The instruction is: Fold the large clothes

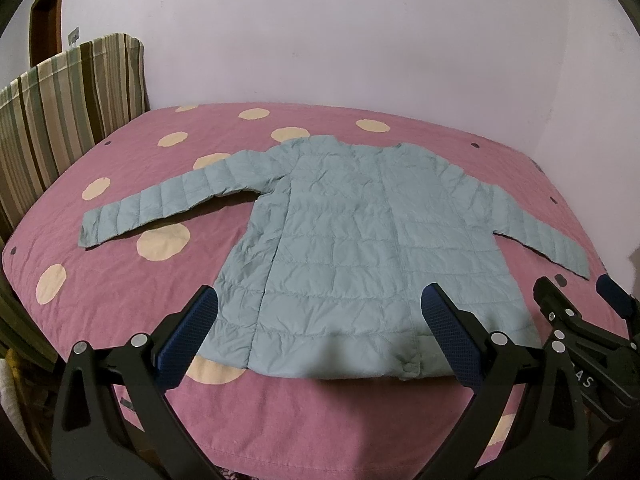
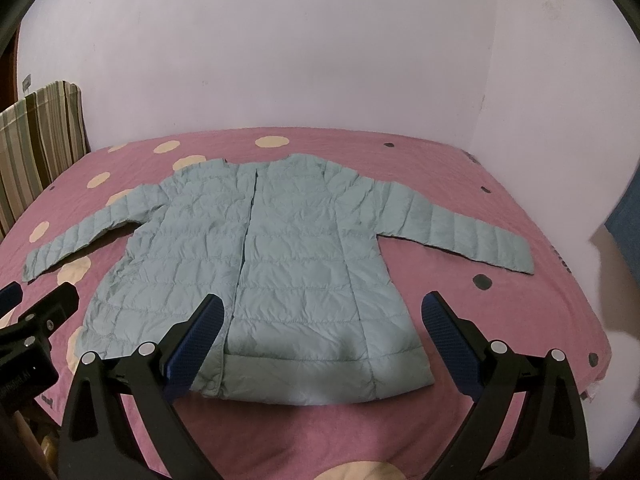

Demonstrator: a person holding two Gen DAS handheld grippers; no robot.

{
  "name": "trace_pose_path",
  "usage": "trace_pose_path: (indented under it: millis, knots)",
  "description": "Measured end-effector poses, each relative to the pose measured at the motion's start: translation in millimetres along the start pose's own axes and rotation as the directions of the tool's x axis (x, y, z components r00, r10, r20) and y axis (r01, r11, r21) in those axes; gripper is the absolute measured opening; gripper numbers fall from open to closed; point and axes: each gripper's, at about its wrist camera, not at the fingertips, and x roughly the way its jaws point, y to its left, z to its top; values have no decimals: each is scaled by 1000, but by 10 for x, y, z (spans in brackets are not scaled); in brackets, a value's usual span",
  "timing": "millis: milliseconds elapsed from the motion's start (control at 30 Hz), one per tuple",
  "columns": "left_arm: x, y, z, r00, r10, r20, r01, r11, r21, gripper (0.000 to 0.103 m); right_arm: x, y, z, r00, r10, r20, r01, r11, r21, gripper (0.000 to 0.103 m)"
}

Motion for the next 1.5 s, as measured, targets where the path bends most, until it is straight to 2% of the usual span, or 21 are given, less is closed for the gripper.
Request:
trace_pose_path:
  millis: [267, 567, 667, 833, 967, 1067, 1133, 1167, 1200, 1267, 1333, 1400, 1500]
  knots:
    - [328, 99, -2, 999, 19, -42, -20, 999, -37, 101, 389, -132, -108, 999, 29, -26, -28, 998, 55, 98]
    - [971, 517, 164, 987, 118, -109, -133, 982, -134, 101, 869, -565, -62, 998, -27, -58, 36, 987, 156, 98]
    - [1244, 770, 217, 975, 167, -147, -192, 965, -178, 101, 1067, -827, -23, 996, -45, -71, 59, 975, 212, 98]
    - [1669, 1282, 246, 939, 279, -203, -325, 911, -253, 101, 1410, -1419, 39, 992, -69, -102, 100, 933, 345, 98]
    - [1979, 1623, 250, 904, 353, -241, -414, 864, -285, 101, 1702, -1959, 39, 989, -86, -121, 135, 863, 486, 98]
    - [2129, 1761, 236, 895, 361, -263, -433, 847, -309, 101, 1890, -2357, 18, 988, -98, -121, 151, 804, 575, 97]
    - [2218, 1829, 221, 886, 374, -275, -451, 834, -319, 101, 1997, -2605, -25, 987, -103, -122, 157, 755, 636, 84]
    - [2245, 1857, 211, 882, 380, -279, -459, 829, -320, 101, 2053, -2741, -61, 987, -96, -128, 157, 726, 669, 69]
    - [2289, 1883, 195, 877, 387, -285, -468, 823, -322, 101, 2112, -2867, -104, 986, -87, -139, 160, 696, 700, 63]
    - [2363, 1933, 155, 865, 397, -306, -486, 813, -320, 101, 2201, -3091, -197, 990, -60, -130, 139, 637, 758, 63]
    - [2428, 2000, 85, 864, 376, -336, -483, 806, -341, 101, 2254, -3262, -280, 992, -51, -116, 124, 588, 799, 63]
    - [2432, 2036, 44, 869, 368, -331, -477, 801, -361, 101, 2330, -3408, -360, 994, -34, -102, 104, 534, 839, 63]
    - [2438, 2000, 47, 858, 395, -329, -498, 799, -337, 101, 2454, -3554, -490, 996, 4, -93, 81, 456, 886, 63]
